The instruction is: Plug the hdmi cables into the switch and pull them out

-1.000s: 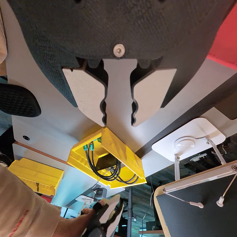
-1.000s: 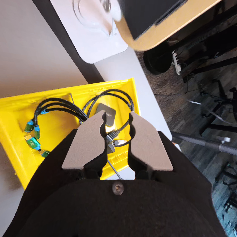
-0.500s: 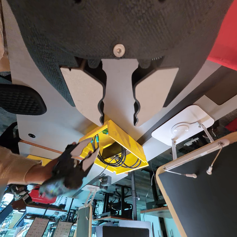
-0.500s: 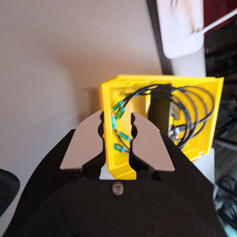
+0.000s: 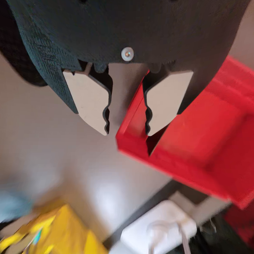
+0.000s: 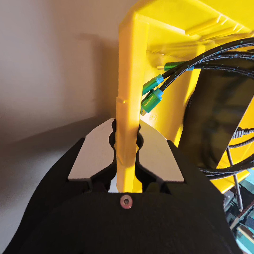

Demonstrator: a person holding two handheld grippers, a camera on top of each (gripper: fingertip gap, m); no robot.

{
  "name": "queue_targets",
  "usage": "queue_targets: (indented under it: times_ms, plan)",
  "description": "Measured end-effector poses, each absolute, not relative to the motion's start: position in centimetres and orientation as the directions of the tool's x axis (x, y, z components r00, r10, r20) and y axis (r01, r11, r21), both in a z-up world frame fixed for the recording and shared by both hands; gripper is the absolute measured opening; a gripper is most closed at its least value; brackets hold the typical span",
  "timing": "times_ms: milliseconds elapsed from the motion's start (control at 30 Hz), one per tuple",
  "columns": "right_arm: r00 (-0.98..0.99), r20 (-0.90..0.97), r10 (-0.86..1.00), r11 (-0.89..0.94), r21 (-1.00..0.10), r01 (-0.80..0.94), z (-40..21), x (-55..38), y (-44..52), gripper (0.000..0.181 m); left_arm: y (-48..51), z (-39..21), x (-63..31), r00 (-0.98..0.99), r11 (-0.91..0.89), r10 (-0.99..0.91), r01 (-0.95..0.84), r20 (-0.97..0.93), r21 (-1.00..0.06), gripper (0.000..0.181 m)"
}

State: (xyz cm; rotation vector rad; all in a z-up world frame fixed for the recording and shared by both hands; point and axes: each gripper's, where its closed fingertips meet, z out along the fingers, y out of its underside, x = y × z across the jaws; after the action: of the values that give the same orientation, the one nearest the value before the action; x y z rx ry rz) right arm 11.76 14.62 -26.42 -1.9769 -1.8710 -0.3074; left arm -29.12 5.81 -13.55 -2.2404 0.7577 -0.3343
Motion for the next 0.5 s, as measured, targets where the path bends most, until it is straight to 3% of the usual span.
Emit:
queue_targets:
  times_ms: [33,233,400,500]
  plan:
    - [0.073,0.426,0.902,-0.014,-0.141,0.99,-26.4,11.7,14.5,0.027,5.5,-15.8,-30.4,0.796,-0.594,-0.606,-0.452,0.0,-0.665,0.052]
    - [-0.006,0.435,0.9,0.075,-0.14,0.987,-26.4,10.5,11.6,0.028,4.9,-24.9,-33.6,0.741,-0.636,-0.663,-0.633,-0.107,-0.441,0.045]
    - [-0.082,0.417,0.905,0.169,-0.177,0.97,-26.4,9.4,6.5,0.028,5.7,-25.7,-31.1,0.655,-0.536,-0.74,-0.713,-0.155,-0.452,0.026]
    - [-0.085,0.45,0.889,0.197,-0.209,0.958,-26.2,9.4,3.6,0.028,6.4,-25.7,-29.6,0.633,-0.506,-0.735,-0.75,-0.243,-0.425,0.026]
